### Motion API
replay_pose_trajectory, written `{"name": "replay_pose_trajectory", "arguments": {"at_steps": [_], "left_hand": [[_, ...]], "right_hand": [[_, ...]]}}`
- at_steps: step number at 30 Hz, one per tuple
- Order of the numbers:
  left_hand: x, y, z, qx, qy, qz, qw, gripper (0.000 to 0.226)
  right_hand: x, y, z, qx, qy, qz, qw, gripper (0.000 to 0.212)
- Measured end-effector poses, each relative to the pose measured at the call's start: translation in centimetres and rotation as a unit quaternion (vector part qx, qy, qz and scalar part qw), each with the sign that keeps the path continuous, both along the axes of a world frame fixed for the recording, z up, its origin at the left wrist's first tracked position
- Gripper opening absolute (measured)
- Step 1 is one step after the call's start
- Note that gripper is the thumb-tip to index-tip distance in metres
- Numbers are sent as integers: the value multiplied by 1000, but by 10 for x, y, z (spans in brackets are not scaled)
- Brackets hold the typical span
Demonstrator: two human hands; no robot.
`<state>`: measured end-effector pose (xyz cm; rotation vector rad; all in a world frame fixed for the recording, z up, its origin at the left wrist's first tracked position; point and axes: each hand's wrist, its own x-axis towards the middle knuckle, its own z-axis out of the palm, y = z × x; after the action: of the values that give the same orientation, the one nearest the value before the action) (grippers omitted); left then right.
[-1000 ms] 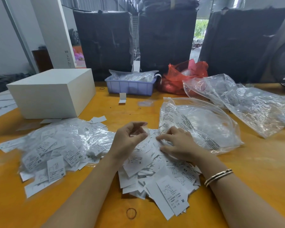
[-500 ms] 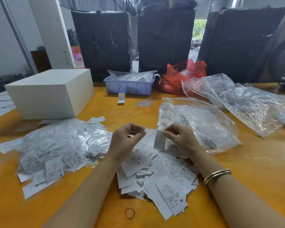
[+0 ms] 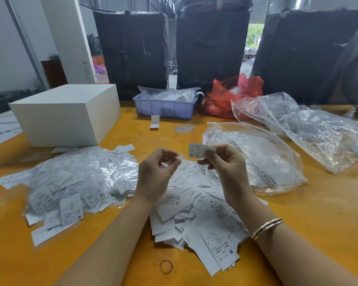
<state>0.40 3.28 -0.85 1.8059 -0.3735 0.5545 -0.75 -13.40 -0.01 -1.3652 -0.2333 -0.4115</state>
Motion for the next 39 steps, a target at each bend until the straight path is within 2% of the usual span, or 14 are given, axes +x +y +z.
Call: {"name": "replay_pose_trajectory", "arguments": {"at_steps": [5,9,20,27,31,35,39], "left_hand": [[-1,0,2,-63,30,-33,997,23],[-3,0,4,-76,29,-44,996,25],[-1,-1,2,-34,-14,8,999,26],[1,0,1,-10,-46,25,999,17],[1,0,0,5,-58,34,998,16],[2,1,0,-13,-34,21,999,16],[1,2,2,-54,9,-32,998,20]], "right_hand": [[-2,0,1,8,1,-3,1000,6],[-2,-5,2,-3,-9,1,1000,5],[-5,8,-3,-67,-54,-59,995,10],[-8,16,-5,-140,-76,-106,981,24],[-8,16,-6,-165,-70,-113,977,26],[-7,12,-5,-191,-73,-91,975,17],[-4,3,-6,-210,-62,-53,974,13]]}}
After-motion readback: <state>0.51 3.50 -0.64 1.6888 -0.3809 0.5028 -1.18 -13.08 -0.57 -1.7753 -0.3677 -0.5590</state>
